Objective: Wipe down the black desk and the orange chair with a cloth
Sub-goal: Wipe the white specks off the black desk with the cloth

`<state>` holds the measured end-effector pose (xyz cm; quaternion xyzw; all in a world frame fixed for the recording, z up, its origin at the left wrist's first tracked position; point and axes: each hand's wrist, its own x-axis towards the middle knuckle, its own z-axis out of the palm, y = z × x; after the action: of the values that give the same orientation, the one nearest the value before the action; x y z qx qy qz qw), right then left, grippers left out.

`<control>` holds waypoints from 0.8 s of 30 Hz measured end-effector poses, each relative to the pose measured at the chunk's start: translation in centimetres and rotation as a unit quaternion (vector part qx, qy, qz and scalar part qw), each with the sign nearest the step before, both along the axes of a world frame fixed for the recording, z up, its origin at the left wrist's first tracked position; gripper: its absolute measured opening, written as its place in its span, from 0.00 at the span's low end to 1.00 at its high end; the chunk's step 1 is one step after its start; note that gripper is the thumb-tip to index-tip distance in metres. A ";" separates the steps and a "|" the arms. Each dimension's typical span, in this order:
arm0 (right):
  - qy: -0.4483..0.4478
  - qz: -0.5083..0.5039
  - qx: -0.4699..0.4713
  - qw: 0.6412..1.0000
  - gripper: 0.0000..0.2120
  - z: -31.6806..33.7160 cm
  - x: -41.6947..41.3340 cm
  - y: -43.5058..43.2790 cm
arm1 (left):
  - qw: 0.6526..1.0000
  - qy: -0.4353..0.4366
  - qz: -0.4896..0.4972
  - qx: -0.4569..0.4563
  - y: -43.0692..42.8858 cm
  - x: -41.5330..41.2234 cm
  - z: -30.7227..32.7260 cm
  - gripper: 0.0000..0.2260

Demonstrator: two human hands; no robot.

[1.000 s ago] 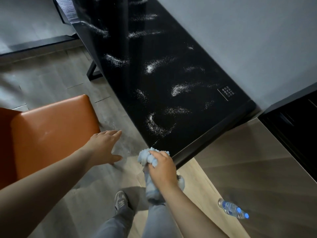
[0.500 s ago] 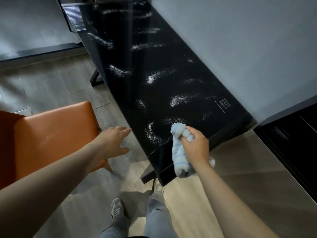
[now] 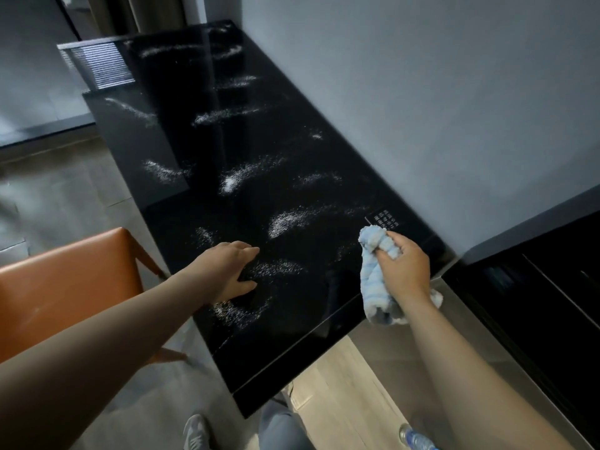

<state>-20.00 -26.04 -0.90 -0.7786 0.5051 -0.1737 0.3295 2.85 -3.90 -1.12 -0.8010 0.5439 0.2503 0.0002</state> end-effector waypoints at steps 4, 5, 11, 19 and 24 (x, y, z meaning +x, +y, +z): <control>0.013 -0.003 -0.005 1.000 0.07 -0.1 -0.3 -4.7 | 1.000 0.003 0.007 0.012 -3.5 -0.5 -0.7 0.32; 0.015 -0.005 -0.010 1.000 0.08 -0.2 -0.3 -5.7 | 1.000 0.002 0.010 0.016 -4.2 -0.6 -0.9 0.32; 0.015 -0.045 -0.057 0.997 0.09 -2.1 0.3 -11.8 | 0.999 0.001 0.019 0.049 -8.2 -1.1 -2.6 0.32; 0.042 -0.080 -0.076 0.993 0.10 -7.0 0.8 -17.9 | 0.995 0.007 0.012 0.102 -11.5 -1.5 -5.5 0.34; 0.085 -0.082 -0.055 0.992 0.13 -9.6 0.9 -19.8 | 0.989 -0.030 -0.007 0.145 -11.7 -1.8 -7.3 0.43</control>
<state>-19.08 -45.84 -10.50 -0.7633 0.5830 -0.1610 0.2272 1.08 -15.64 -8.42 -0.7958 0.5075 0.3017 0.1343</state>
